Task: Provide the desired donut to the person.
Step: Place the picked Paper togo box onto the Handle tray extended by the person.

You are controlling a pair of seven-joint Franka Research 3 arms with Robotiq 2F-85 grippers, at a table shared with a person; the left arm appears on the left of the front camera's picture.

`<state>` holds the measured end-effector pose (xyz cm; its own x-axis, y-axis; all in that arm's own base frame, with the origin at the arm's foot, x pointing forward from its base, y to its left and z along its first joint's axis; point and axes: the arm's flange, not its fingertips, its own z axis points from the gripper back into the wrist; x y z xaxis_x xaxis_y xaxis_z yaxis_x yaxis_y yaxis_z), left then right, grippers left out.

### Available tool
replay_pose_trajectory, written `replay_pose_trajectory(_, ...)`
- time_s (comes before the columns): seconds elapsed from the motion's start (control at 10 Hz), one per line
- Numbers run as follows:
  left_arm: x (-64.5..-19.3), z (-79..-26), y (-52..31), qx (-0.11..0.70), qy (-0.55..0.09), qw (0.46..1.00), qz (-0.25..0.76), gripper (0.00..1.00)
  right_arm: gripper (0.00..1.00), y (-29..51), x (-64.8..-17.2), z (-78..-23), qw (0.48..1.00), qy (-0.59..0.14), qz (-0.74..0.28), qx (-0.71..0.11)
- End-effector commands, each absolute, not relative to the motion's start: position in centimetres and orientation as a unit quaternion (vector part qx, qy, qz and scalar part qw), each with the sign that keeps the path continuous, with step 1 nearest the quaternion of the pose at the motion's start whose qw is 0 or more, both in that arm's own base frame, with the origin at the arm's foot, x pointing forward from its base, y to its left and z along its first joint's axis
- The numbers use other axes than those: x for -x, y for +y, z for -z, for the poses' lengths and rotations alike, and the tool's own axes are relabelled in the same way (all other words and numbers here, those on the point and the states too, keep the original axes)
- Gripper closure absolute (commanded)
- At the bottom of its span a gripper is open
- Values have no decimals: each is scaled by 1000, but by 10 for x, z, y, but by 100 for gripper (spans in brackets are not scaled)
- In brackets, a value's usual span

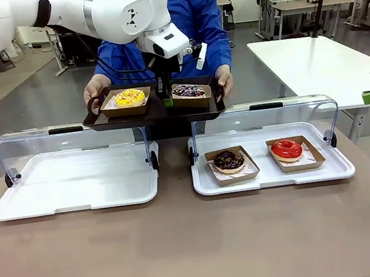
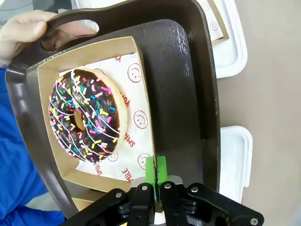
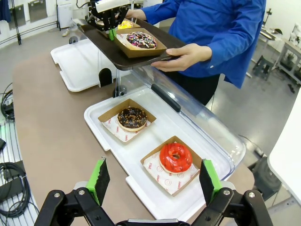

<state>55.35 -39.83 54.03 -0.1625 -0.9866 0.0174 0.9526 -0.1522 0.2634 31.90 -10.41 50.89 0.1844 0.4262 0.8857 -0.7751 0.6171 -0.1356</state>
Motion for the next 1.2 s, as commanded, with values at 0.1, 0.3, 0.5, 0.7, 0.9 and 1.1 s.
replay_pose_trajectory(0.1, -555, -551, -398, -71, -104, 668, 733, 41, 0, -103, -323, -506, 739, -512, -399, -180)
replay_pose_trajectory(0.3, -551, -561, -393, -61, -97, 680, 724, 0, 0, -103, -323, -506, 739, -512, -399, -180)
replay_pose_trajectory(0.5, -552, -563, -389, -44, -82, 684, 724, 20, 0, -103, -323, -506, 739, -512, -399, -180)
replay_pose_trajectory(0.7, -551, -567, -388, -37, -82, 684, 724, 0, 0, -103, -323, -506, 739, -512, -399, -180)
replay_pose_trajectory(0.9, -548, -572, -384, -19, -82, 684, 725, 0, 0, -103, -323, -506, 739, -512, -399, -180)
replay_pose_trajectory(1.1, -546, -573, -382, -22, -79, 682, 727, 0, 0, -103, -323, -506, 739, -512, -399, -180)
